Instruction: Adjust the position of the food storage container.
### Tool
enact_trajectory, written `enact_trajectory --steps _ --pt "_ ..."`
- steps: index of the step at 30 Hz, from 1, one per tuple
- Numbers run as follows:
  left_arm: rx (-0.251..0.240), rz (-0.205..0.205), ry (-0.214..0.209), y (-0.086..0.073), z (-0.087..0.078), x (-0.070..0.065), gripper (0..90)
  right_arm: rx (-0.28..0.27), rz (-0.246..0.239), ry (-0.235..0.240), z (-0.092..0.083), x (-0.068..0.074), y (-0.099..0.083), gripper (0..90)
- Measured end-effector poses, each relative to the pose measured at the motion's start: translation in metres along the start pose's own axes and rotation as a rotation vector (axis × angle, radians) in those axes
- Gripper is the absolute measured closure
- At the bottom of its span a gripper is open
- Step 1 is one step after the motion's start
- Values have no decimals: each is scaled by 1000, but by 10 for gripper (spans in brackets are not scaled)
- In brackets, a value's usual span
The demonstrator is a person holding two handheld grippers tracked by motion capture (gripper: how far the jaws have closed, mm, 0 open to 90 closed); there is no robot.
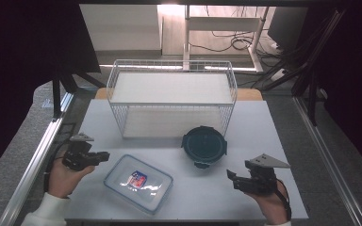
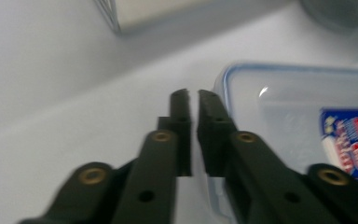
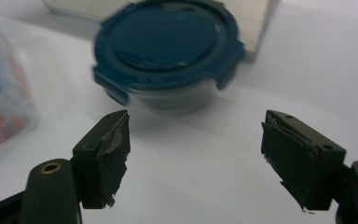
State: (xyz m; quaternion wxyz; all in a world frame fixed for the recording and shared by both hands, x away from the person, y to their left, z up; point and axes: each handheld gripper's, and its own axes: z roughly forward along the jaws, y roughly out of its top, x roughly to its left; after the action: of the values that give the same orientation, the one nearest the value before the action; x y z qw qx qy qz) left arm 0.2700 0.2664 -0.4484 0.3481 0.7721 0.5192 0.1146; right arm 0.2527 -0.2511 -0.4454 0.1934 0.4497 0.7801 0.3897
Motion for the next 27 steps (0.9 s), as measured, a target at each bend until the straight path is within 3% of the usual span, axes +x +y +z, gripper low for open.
enact_trajectory --steps 1,2,4,7,8,9,12,14,17,19,20,21,27 --pt "-26 -3 26 1 -4 -2 651 -4 -11 11 0 4 3 242" --pt "-39 -2 30 1 -7 -4 548 -7 -21 20 1 7 5 246" --pt "-33 -8 -4 -1 -11 -6 427 -9 -37 30 3 12 7 252" --pt "-8 16 -11 -8 -10 -8 272 5 -52 51 7 20 9 282" --pt "-10 23 -11 -9 -9 -9 257 8 -55 64 8 22 10 312" --pt "-10 23 -11 -9 -9 -9 250 8 -55 64 8 22 10 312" --pt "-7 31 -9 -12 -6 -7 246 13 -60 123 9 29 15 379" --pt "-12 22 -15 -16 -4 -2 239 24 -83 170 11 41 19 427" --pt "-19 9 -14 -18 -5 1 235 43 -101 202 14 50 21 476" --pt "-25 1 -13 -20 -6 4 234 65 -123 258 17 59 24 527" --pt "-30 2 -9 -20 -6 5 236 88 -162 300 22 71 27 570" --pt "-30 2 -9 -20 -6 5 236 88 -162 300 22 71 27 570" --pt "-33 9 -11 -20 -8 3 237 145 -267 379 38 113 35 737"
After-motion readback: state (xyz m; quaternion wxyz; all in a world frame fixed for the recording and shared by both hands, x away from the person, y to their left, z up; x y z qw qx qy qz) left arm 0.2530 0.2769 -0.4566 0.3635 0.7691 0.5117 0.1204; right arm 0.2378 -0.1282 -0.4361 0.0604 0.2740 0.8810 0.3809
